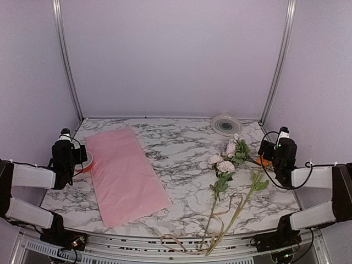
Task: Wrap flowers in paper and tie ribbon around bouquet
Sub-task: Pick up the folded wrapping paper from the center of the board.
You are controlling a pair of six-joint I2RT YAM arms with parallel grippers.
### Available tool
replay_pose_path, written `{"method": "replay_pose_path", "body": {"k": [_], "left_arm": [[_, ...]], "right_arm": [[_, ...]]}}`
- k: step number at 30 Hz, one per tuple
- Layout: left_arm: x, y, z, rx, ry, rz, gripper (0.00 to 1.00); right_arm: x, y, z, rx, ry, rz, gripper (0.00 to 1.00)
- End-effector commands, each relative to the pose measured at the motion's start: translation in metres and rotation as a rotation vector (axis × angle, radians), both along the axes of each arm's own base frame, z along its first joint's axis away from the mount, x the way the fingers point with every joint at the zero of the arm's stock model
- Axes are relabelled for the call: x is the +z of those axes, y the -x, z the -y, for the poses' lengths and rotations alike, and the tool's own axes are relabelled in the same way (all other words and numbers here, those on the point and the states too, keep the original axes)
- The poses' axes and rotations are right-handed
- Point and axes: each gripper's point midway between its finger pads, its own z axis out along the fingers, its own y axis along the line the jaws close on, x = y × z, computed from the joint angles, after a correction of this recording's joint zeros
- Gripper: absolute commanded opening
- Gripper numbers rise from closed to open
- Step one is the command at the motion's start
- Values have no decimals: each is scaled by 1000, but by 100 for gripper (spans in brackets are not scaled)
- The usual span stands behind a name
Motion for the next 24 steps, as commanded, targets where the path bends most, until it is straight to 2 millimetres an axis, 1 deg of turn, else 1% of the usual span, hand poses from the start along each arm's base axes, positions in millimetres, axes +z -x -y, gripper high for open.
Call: {"method": "replay_pose_path", "body": {"k": [1,2,3,4,5,7,8,10,11,12,13,14,16,17,18,19,20,21,22,23,24], "left_arm": [[15,-7,12,-65,43,64,99],[22,-7,18,-85,69,92,98],[30,-8,27,-124,71,109,93],[39,-8,37,-136,56,123,91],[49,-8,48,-146,50,133,89],[64,-9,80,-215,59,130,86],[70,-7,95,-239,64,127,85],[74,-5,128,-293,113,94,84],[65,-1,144,-323,138,35,83],[58,0,153,-333,173,-10,82],[49,3,165,-348,213,-62,82],[36,7,171,-346,235,-132,81],[8,17,177,-316,257,-281,79],[0,21,181,-305,262,-337,79],[-13,28,183,-297,263,-400,79],[-26,35,184,-287,266,-455,79],[-40,44,184,-280,274,-509,80],[-52,51,181,-262,284,-547,80],[-58,56,179,-245,298,-564,82],[-70,65,172,-220,298,-590,83],[-76,70,167,-201,301,-599,86]], "right_arm": [[21,-3,4,-36,-43,59,100],[26,-5,-1,-6,-55,71,100],[32,-7,-10,43,-66,81,100],[38,-11,-23,124,-75,92,100],[48,-14,-41,227,-87,115,98],[74,-14,-77,434,-108,200,92],[86,-13,-96,508,-123,235,90],[104,-17,-129,603,-123,247,88],[104,-20,-149,650,-116,208,88],[106,-24,-168,692,-112,176,88],[101,-27,-189,739,-108,122,86],[99,-31,-208,777,-100,77,84],[79,-33,-251,857,-72,-49,76],[70,-34,-270,878,-44,-102,74],[56,-34,-289,893,-8,-167,72],[47,-34,-307,919,27,-219,71],[24,-33,-328,948,62,-298,70],[10,-29,-346,972,88,-362,69],[-2,-26,-359,992,100,-425,68],[-13,-22,-374,1016,103,-470,68],[-18,-19,-389,1043,97,-493,68]]}}
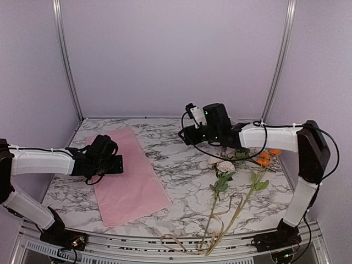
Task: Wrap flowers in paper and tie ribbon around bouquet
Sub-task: Pick up the folded wrapping paper from the center of the board.
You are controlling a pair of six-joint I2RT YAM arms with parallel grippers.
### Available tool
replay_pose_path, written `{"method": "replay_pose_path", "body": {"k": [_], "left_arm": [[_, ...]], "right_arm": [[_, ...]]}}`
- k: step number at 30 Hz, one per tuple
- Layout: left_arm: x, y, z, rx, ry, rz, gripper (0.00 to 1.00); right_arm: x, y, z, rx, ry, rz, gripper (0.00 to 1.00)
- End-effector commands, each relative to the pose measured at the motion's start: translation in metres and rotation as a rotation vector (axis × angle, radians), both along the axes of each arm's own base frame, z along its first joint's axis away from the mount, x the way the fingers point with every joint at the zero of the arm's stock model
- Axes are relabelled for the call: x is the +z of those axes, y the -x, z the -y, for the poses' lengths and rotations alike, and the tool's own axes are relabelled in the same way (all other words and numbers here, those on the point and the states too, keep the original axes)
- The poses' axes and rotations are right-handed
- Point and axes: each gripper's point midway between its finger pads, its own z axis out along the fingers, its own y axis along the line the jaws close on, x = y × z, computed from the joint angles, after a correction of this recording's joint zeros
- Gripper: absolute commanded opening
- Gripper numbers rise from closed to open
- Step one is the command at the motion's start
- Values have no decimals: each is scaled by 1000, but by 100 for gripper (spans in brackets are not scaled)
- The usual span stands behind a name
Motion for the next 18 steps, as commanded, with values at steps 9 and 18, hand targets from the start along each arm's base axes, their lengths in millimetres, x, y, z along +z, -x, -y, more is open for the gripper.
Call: {"method": "replay_pose_path", "body": {"k": [9,18], "left_arm": [[-97,63,-53,210,-4,-355,99],[-125,64,-35,174,115,-405,98]], "right_arm": [[-133,88,-147,393,210,-428,71],[-184,104,-183,502,131,-616,70]]}}
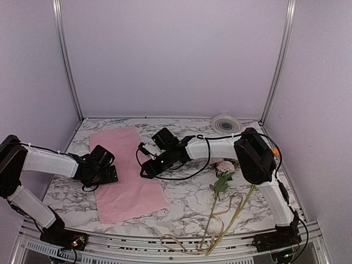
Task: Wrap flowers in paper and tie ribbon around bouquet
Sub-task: Pick up the folded wrapping paper from the center of the board.
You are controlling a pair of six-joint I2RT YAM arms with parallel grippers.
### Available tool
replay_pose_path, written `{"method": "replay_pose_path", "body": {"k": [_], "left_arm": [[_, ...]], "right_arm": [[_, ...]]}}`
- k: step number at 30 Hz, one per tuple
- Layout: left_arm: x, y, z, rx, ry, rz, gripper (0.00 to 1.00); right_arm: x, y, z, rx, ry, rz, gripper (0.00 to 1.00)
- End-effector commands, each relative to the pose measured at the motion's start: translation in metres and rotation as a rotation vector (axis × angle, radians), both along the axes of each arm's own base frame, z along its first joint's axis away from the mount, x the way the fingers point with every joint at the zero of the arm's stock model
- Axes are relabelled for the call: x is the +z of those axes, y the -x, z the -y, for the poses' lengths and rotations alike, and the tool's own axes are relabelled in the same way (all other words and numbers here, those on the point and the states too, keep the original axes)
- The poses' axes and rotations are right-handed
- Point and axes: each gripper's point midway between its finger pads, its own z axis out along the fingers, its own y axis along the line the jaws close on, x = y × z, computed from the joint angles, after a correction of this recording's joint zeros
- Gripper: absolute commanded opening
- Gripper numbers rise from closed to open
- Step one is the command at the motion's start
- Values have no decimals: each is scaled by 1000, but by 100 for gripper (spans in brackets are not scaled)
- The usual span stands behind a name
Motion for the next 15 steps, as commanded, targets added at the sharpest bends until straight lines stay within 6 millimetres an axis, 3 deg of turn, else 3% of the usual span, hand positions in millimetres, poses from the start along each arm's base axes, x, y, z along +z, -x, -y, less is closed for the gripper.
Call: {"method": "replay_pose_path", "body": {"k": [1,5,7,11,15], "left_arm": [[-38,22,18,-42,119,-130,97],[-41,17,28,-101,125,-135,93],[-41,13,33,-128,131,-125,92],[-35,1,48,-180,146,-80,89],[-26,-9,74,-289,151,-30,88]], "right_arm": [[-18,23,-10,56,-55,-188,70],[-11,33,-21,101,-135,-243,69],[-1,36,-25,119,-173,-256,63],[20,31,-14,73,-263,-279,36],[48,4,22,-52,-398,-311,4]]}}
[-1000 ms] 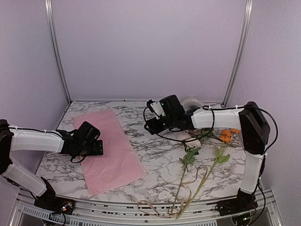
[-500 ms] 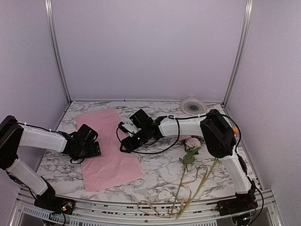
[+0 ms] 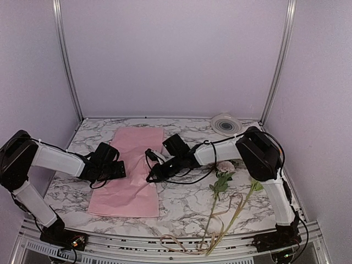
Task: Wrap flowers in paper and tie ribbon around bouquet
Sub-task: Pick up the folded wrapping paper from the center of the board.
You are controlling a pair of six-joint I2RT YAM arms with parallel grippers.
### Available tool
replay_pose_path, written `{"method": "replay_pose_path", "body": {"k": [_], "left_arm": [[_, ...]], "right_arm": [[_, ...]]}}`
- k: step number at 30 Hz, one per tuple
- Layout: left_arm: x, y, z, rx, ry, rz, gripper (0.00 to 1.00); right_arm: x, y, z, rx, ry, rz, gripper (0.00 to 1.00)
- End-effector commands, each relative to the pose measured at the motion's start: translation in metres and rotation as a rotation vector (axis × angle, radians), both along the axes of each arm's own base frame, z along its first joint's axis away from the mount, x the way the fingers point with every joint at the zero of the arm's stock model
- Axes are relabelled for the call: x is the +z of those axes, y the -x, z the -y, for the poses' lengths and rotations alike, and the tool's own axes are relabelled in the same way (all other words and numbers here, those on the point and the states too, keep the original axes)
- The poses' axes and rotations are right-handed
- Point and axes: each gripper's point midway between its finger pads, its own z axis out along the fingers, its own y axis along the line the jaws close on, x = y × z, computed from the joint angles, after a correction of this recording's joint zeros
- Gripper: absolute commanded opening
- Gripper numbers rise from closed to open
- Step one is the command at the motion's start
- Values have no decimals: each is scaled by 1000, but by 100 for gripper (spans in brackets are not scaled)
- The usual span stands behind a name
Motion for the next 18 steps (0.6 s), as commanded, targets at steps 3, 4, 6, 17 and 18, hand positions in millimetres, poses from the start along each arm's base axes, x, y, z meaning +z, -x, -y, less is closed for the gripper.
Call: {"method": "replay_pose_path", "body": {"k": [3,4,6,17,18], "left_arm": [[-23,20,54,-248,30,-100,88],[-18,14,62,-275,31,-72,88],[-3,5,75,-325,19,-10,87],[148,24,137,-711,-236,500,89],[154,38,145,-781,-270,534,89]], "right_arm": [[62,-42,53,-213,-171,-20,0],[66,-44,63,-236,-173,-13,0],[73,-48,81,-282,-164,-4,0],[123,-55,147,-491,-25,152,0],[129,-55,150,-501,-23,165,0]]}}
